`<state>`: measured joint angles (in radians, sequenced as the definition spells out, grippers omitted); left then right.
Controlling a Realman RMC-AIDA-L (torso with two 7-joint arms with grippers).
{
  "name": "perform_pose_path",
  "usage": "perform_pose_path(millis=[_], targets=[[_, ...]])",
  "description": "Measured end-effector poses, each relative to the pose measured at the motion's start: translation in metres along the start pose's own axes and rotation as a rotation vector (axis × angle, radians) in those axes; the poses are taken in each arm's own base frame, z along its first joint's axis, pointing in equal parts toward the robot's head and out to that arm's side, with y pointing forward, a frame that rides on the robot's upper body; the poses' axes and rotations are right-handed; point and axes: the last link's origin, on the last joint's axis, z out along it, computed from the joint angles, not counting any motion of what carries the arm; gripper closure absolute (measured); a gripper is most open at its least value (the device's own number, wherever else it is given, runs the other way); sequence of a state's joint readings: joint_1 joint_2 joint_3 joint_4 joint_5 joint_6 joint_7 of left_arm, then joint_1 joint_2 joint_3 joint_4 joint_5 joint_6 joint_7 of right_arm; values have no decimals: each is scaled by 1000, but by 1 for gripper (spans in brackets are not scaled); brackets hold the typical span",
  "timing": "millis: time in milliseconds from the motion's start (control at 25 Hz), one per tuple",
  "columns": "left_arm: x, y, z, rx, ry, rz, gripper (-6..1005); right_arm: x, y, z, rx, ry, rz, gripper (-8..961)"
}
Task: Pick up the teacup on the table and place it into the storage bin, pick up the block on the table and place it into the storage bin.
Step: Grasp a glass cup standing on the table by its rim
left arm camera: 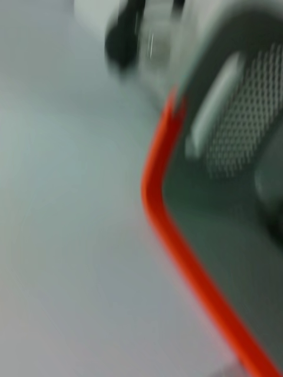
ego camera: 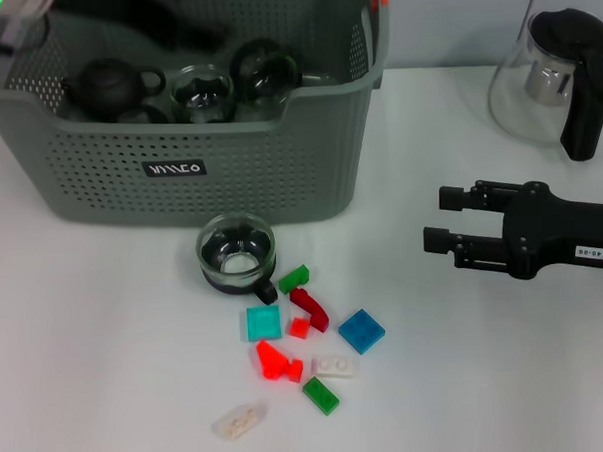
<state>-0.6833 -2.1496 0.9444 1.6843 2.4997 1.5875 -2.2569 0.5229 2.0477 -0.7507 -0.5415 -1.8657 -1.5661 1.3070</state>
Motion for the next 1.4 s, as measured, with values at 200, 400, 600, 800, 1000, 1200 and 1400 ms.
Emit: perform_pose_path(millis=[200,400,600,800,1000,1200,1400], targets=[[-28,36,-18,-195,-23,175,319,1,0,-2,9,-4,5,239],[-58,53,-20,-270,-67,266,321,2,-2,-4,27,-18,16,240],[-72,54,-12,-314,-93,296,323,3,-2,-4,38,-36,36,240],[-82,53,9,-342,-141,339,324,5,-2,-3,46,-40,45,239],[-91,56,39,-324,-244,427,324,6,-2,-3,52,-41,62,239],[-91,58,62,-331,-309,495,323,6,-3,-3,53,-41,77,240],[-93,58,76,-334,-383,564,323,10,-1,-2,53,-43,90,241]])
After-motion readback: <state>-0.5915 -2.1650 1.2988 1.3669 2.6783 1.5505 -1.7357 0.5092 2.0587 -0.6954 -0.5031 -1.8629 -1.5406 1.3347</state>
